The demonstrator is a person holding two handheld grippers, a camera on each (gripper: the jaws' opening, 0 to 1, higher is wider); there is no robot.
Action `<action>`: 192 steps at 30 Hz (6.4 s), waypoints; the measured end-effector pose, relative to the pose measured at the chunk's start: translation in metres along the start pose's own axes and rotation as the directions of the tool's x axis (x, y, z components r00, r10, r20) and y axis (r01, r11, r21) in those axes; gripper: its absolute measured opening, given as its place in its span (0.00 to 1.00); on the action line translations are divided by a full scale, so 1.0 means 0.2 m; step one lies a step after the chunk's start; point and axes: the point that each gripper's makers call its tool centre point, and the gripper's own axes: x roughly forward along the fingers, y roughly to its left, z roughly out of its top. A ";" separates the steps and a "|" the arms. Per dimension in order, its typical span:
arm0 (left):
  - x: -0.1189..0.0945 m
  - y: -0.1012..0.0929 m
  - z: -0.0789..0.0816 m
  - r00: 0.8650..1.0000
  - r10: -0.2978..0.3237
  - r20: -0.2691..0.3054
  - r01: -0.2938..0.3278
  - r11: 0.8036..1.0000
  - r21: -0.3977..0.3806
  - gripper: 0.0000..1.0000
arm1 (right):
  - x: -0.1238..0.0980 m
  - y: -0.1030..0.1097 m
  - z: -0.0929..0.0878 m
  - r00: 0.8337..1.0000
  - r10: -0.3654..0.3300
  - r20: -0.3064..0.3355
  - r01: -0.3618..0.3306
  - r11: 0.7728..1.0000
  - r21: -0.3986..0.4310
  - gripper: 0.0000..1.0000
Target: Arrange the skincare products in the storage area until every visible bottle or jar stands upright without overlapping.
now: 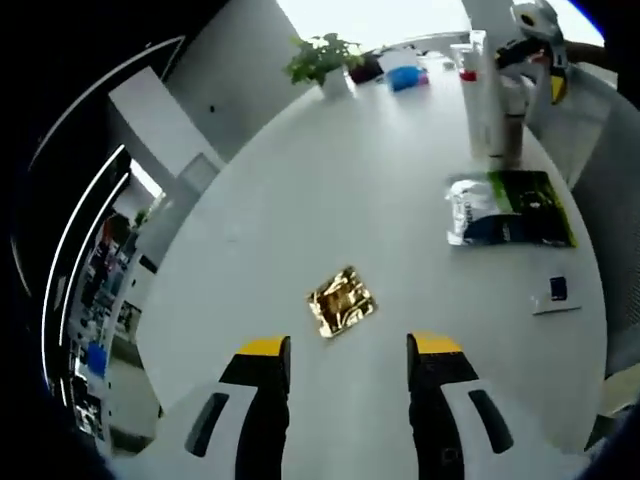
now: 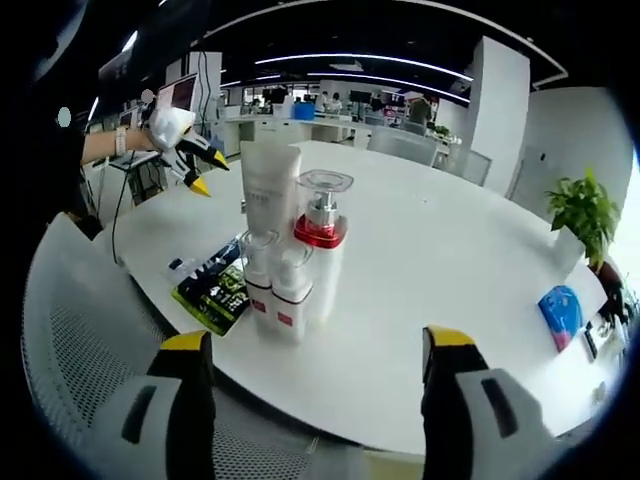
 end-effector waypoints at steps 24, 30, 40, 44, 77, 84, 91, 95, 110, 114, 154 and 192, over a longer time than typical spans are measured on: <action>0.36 0.15 -0.07 0.975 -0.173 -0.142 0.205 0.945 0.254 0.48 | 0.00 0.00 -0.01 1.000 0.010 0.002 -0.010 1.000 0.023 0.88; 0.38 0.14 -0.03 0.970 -0.195 -0.142 0.226 0.941 0.253 0.48 | 0.00 -0.01 -0.01 1.000 0.012 0.006 -0.013 0.999 0.031 0.88; 0.44 0.09 0.07 0.956 -0.252 -0.148 0.279 0.937 0.210 0.43 | 0.00 0.00 -0.01 1.000 0.016 0.005 -0.016 0.999 0.036 0.88; 0.45 0.08 0.10 0.947 -0.275 -0.168 0.305 0.933 0.189 0.42 | 0.00 0.00 -0.01 1.000 0.019 0.001 -0.019 0.999 0.032 0.88; 0.52 0.02 0.12 0.871 -0.455 -0.186 0.451 0.890 -0.064 0.43 | 0.01 -0.01 -0.03 1.000 0.006 -0.013 -0.006 0.999 0.033 0.86; 0.51 0.00 0.12 0.869 -0.448 -0.212 0.444 0.893 -0.067 0.37 | 0.01 -0.01 -0.03 1.000 0.011 -0.019 -0.011 0.999 0.033 0.86; 0.49 -0.02 0.13 0.877 -0.431 -0.213 0.429 0.902 -0.058 0.29 | 0.01 0.00 -0.03 1.000 0.020 -0.013 -0.020 0.999 0.040 0.86; 0.48 -0.04 0.13 0.883 -0.419 -0.209 0.420 0.907 -0.043 0.25 | 0.01 0.00 -0.02 1.000 0.021 -0.011 -0.020 0.999 0.036 0.87; 0.55 0.06 0.13 0.890 -0.413 -0.192 0.424 0.906 0.015 0.44 | 0.01 0.00 -0.02 1.000 0.017 -0.010 -0.017 0.999 0.027 0.87; 0.57 0.08 0.14 0.885 -0.423 -0.195 0.436 0.900 0.027 0.49 | 0.01 0.00 -0.03 1.000 0.019 -0.019 -0.019 1.000 0.024 0.86; 0.46 -0.10 0.09 0.843 -0.465 -0.270 0.491 0.871 0.033 0.37 | 0.00 -0.01 -0.02 1.000 0.008 -0.004 -0.008 1.000 0.024 0.90; 0.17 -0.57 0.10 0.850 -0.450 -0.273 0.454 0.889 -0.049 0.36 | 0.00 0.04 -0.03 0.998 0.053 -0.017 -0.053 0.999 0.004 1.00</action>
